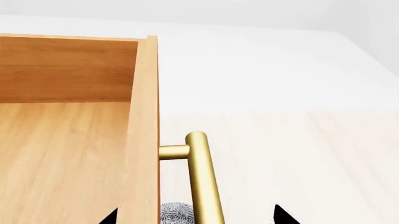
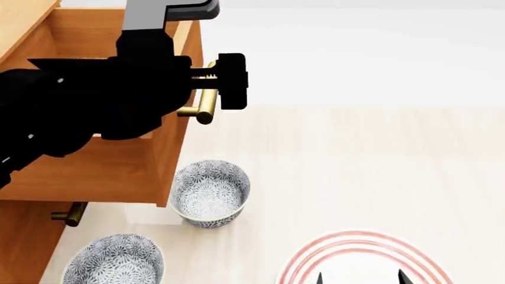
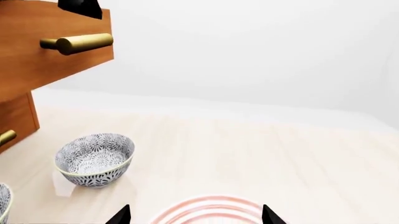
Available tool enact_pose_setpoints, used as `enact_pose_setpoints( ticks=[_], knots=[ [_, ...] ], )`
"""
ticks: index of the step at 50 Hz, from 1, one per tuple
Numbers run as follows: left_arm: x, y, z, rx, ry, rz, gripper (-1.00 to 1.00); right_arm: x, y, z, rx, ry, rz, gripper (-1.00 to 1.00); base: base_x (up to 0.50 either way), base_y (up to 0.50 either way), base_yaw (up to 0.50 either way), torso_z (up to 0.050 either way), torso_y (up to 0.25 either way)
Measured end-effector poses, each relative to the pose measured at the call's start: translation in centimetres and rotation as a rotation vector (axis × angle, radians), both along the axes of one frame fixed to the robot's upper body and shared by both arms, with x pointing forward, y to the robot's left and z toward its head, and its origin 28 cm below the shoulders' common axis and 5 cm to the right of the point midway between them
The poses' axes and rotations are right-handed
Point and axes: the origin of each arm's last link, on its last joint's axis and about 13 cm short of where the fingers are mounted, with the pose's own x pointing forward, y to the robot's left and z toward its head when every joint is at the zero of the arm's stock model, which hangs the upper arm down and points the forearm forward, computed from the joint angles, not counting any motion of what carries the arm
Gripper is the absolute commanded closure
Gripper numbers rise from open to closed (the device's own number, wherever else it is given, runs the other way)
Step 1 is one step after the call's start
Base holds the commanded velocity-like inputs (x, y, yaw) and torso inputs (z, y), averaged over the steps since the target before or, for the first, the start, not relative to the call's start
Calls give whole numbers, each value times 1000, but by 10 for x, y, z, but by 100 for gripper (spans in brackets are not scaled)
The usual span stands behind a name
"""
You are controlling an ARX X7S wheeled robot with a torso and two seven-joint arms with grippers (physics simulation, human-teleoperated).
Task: Open the top drawer of the cabinet.
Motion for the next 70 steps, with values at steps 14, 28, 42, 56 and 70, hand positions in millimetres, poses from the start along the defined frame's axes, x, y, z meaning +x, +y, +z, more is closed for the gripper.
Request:
enact_pose_setpoints(
  ticks=[14,28,42,56,70],
  knots=[
    [0,0,0,-4,-1,2,-100,0,-2,-3,4,7,-2,-100,-1,-2,-6,0,0],
    [-4,-2,1,55,9,-9,-100,0,-3,-4,3,7,-6,-100,-1,0,-1,0,0],
    [-14,-5,18,105,45,-16,-100,-3,-6,-1,4,1,-13,-100,-2,-2,-6,0,1],
    [-21,-6,33,133,54,-24,-100,-5,-7,3,1,-9,-16,-100,-2,-3,-8,0,5],
    [-57,-38,90,-12,-18,-235,-100,-7,-4,6,-8,-16,-11,-100,-1,0,-1,1,1]
  ],
)
